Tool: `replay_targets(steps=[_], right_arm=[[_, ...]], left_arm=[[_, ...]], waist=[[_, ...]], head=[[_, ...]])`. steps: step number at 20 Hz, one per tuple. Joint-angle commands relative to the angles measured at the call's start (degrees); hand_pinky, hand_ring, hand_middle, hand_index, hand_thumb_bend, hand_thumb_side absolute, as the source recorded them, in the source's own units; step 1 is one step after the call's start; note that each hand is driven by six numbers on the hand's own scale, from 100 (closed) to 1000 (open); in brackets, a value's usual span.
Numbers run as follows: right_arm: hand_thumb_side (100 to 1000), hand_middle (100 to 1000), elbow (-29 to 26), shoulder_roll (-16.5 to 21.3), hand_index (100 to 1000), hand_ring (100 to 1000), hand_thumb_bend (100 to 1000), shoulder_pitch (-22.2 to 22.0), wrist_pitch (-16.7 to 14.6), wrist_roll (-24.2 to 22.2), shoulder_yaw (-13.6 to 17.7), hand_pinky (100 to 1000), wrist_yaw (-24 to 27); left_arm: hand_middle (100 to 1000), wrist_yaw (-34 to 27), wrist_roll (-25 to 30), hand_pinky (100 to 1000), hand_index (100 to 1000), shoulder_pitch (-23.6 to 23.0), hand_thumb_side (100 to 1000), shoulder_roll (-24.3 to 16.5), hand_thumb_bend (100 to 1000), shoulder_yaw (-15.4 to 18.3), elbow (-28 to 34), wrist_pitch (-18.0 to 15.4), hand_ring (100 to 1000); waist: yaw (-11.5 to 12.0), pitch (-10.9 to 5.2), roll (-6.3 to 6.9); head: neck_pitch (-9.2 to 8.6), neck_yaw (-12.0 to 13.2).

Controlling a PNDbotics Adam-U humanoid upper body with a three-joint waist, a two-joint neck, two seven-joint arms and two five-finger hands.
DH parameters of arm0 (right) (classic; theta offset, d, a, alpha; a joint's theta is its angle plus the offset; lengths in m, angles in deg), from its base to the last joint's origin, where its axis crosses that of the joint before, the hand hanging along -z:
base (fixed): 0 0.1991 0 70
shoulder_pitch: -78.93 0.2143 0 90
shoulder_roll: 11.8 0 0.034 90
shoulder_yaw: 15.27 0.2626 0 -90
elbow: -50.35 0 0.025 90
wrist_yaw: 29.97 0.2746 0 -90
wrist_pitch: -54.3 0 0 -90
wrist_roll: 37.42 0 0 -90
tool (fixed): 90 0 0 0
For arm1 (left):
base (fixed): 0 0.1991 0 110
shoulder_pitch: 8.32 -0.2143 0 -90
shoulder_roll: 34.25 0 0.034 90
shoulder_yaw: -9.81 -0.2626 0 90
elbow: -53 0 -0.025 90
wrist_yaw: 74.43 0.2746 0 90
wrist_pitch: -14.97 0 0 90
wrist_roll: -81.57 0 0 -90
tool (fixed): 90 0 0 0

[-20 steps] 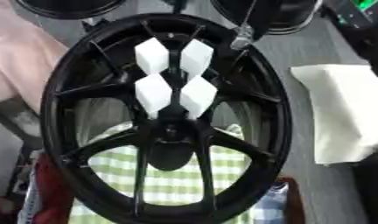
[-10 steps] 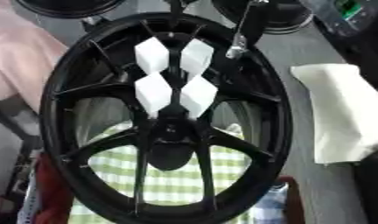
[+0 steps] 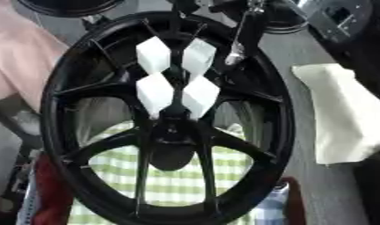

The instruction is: Pull the pin out of the wheel hub.

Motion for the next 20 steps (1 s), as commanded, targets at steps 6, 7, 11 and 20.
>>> replay_targets(steps=[6,7,11,20], right_arm=[[100,797,1.67,0.14,816,886,528,0.87,-8.98,-7.92,-0.23,917,-0.51],[100,792,1.88,0.01,812,886,526,0.91,-9.08,-7.92,-0.41,917,-0.5],[100,788,2.67,-0.46,808,885,521,1.08,-9.5,-7.92,-0.99,916,-0.76],[100,722,3.85,-1.07,747,872,475,1.28,-9.97,-7.92,-1.1,913,-1.09]], left_arm=[[876,-0.22,0.16,842,900,1.16,904,-1.94,407,0.6,0.76,-0.16,733],[876,-0.23,0.17,842,900,1.17,904,-1.92,407,0.61,0.77,-0.17,733],[876,-0.26,0.16,842,900,1.16,904,-1.86,406,0.63,0.77,-0.17,733],[875,-0.36,0.18,842,900,1.14,906,-1.72,405,0.65,0.72,-0.14,732]], waist=[[0.17,-0.84,0.43],[0.19,-0.83,0.43],[0.29,-0.8,0.43],[0.33,-0.81,0.36]], head=[[0.1,-0.13],[0.13,-0.14],[0.21,-0.25],[0.39,-0.31]])
